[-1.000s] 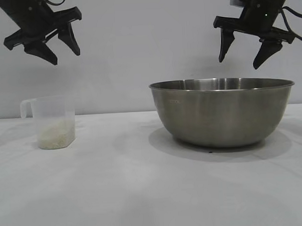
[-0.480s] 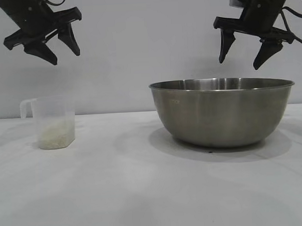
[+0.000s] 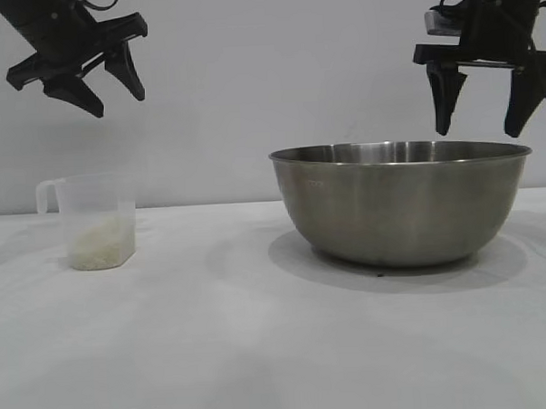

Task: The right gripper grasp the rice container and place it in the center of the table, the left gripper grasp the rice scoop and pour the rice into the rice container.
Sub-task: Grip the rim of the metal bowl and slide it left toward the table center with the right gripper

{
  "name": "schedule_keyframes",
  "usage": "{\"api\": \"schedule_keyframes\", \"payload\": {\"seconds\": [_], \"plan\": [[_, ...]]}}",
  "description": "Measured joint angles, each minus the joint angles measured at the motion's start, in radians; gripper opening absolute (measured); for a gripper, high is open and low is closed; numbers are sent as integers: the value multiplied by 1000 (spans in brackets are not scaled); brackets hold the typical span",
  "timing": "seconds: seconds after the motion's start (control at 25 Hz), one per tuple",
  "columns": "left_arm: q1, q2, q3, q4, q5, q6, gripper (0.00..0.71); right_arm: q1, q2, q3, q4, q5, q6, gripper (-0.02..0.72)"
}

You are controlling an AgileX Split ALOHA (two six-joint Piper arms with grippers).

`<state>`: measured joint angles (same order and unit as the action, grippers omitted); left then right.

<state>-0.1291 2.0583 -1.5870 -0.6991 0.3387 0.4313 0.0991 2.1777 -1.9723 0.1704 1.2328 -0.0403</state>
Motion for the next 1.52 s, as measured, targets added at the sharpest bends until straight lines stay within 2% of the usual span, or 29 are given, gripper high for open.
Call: {"api": "schedule_keyframes", "payload": {"seconds": [0.16, 0.44, 0.68, 0.8, 0.84, 1.0, 1.16, 1.24, 1.28, 1.36, 1.52], "plan": [[0, 0, 0, 3, 0, 0, 378, 0, -56, 71, 57, 0, 0, 550], [0, 0, 0, 3, 0, 0, 378, 0, -112, 286, 78, -2, -23, 550], [0, 0, 0, 3, 0, 0, 378, 0, -97, 340, 85, -6, -27, 342], [0, 0, 0, 3, 0, 0, 378, 0, -77, 340, 93, -16, -27, 354], [0, 0, 0, 3, 0, 0, 378, 0, -63, 340, 97, -20, -27, 313], [0, 0, 0, 3, 0, 0, 378, 0, -13, 340, 117, -58, -27, 328], [0, 0, 0, 3, 0, 0, 378, 0, 3, 340, 126, -79, -27, 132], [0, 0, 0, 3, 0, 0, 378, 0, 3, 340, 126, -81, -27, 74], [0, 0, 0, 3, 0, 0, 378, 0, 3, 340, 128, -81, -27, 89], [0, 0, 0, 3, 0, 0, 378, 0, 3, 340, 132, -78, -30, 0], [0, 0, 0, 3, 0, 0, 378, 14, 3, 340, 141, -46, -49, 0]]}}
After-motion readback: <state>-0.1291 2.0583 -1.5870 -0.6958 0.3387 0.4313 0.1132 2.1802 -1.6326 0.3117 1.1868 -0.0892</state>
